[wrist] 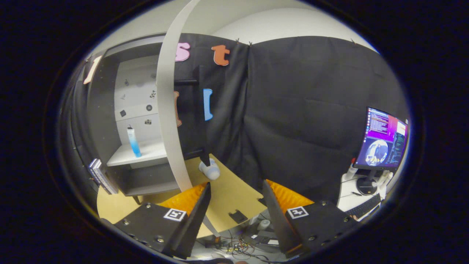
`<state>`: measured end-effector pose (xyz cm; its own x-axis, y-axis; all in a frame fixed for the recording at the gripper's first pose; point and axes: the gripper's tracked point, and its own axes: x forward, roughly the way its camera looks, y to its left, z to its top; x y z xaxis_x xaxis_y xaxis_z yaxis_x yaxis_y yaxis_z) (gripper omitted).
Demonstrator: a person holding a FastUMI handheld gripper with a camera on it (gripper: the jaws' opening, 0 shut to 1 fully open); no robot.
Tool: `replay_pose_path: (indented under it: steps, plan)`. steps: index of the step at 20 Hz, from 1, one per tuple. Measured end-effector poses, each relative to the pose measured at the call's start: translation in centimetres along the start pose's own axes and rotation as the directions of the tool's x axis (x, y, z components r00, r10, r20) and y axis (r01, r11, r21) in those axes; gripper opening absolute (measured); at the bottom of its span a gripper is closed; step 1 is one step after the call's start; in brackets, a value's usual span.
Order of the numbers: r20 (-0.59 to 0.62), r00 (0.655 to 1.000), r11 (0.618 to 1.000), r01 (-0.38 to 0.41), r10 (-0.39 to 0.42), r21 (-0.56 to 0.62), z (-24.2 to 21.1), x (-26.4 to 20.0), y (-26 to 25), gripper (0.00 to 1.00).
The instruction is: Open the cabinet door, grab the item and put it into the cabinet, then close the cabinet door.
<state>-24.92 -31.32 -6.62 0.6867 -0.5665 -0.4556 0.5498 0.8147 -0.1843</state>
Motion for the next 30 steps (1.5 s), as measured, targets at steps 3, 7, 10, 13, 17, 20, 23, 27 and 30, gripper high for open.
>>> replay_pose_path:
  steps: [3,7,10,13,17,20,23,27,30]
  plan:
    - [-0.014,0.997,0.997,-0.073,0.073,-0.001,-0.5,-0.5,1.9,0.84]
    - [-0.03,0.983,0.984,-0.177,0.178,0.035,-1.1,-1.7,5.0,0.84]
    - [-0.037,0.965,0.964,-0.256,0.259,0.074,-1.6,-2.4,8.5,0.84]
    - [-0.024,0.945,0.943,-0.322,0.325,0.088,-1.1,-2.5,11.5,0.84]
    - [-0.041,0.911,0.911,-0.407,0.41,0.057,-1.2,-2.4,15.3,0.84]
    - [-0.056,0.879,0.88,-0.473,0.474,0.034,-0.8,-2.9,17.9,0.84]
    - [-0.03,0.83,0.83,-0.556,0.557,0.043,1.3,-3.6,20.9,0.84]
    - [-0.01,0.766,0.765,-0.641,0.643,0.054,3.0,-3.8,24.7,0.84]
    - [-0.014,0.734,0.733,-0.677,0.679,0.066,3.1,-3.0,27.2,0.86]
